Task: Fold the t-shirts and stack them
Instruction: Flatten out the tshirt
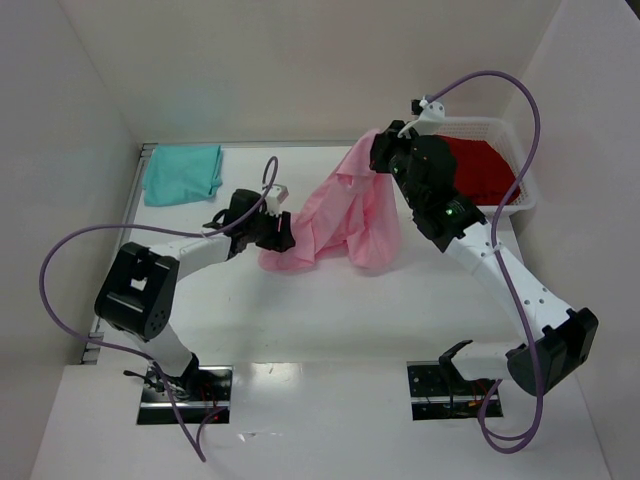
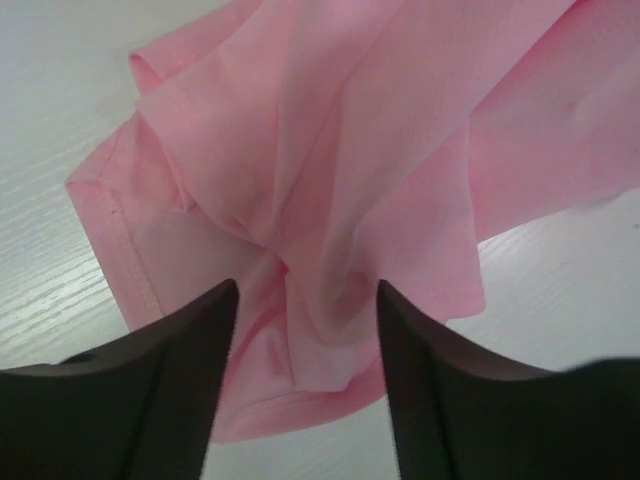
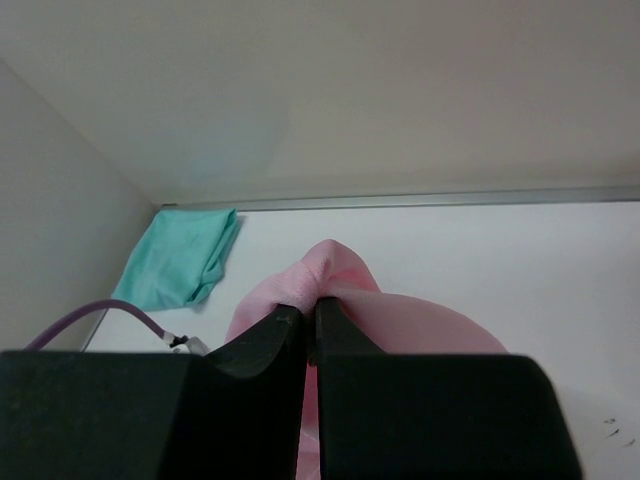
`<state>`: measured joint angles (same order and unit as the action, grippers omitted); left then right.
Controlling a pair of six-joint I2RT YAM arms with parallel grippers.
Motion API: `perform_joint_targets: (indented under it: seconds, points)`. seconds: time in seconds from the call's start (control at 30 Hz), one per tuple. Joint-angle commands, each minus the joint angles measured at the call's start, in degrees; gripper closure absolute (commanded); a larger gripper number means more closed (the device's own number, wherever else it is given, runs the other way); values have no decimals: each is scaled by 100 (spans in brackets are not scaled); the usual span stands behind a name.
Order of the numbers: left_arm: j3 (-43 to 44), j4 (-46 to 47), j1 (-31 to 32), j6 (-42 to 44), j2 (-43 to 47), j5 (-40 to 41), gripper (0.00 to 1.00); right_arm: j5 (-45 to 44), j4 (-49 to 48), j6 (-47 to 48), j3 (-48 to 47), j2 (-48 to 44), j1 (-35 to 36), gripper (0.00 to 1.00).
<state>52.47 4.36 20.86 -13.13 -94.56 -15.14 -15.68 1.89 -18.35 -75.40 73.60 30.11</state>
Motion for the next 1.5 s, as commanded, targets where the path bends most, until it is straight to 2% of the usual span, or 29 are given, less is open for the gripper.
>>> perform_joint_targets:
  seconds: [0.0, 0.1, 0.17, 0.53, 0.6, 0.73, 0.83, 0.87, 0.9, 0.93, 1.03, 1.17, 1.47]
  points:
    - [299, 381, -12, 188, -132, -297, 38, -23, -409, 16, -19, 40, -40, 92]
    - [299, 381, -12, 188, -185, -244, 50, -23, -461, 16, -19, 93, -40, 92]
    - [351, 381, -12, 188, -246, -314, 54, 39, -462, 16, -19, 93, -40, 92]
    - [466, 381, -12, 188, -423, -542, 50, 39, -462, 16, -19, 146, -40, 92]
    - [466, 381, -12, 188, -475, -543, 59, 39, -462, 16, -19, 146, -40, 92]
    - [466, 381, -12, 188, -528, -657, 70, 39, -462, 16, -19, 146, -40, 92]
    - [466, 381, -12, 188, -528, -657, 83, 39, -462, 16, -19, 146, -40, 92]
    - [466, 381, -12, 188, -528, -657, 93, 39, -462, 16, -19, 146, -40, 92]
    - [466, 381, -12, 188, -528, -657, 98, 39, -462, 16, -19, 146, -40, 92]
    - [466, 381, -12, 118, -528, -605, 100, 39, -462, 16, -19, 146, -40, 92]
    - [527, 276, -12, 117, -265, -552, 100, 39, -462, -37, -71, 146, -40, 92]
    - [668, -76, -12, -181, 314, 236, 100, 100, -462, -90, -72, 198, -40, 92]
    - [1090, -612, -12, -524, 2283, 1899, 100, 39, -409, -107, -72, 251, -93, 92]
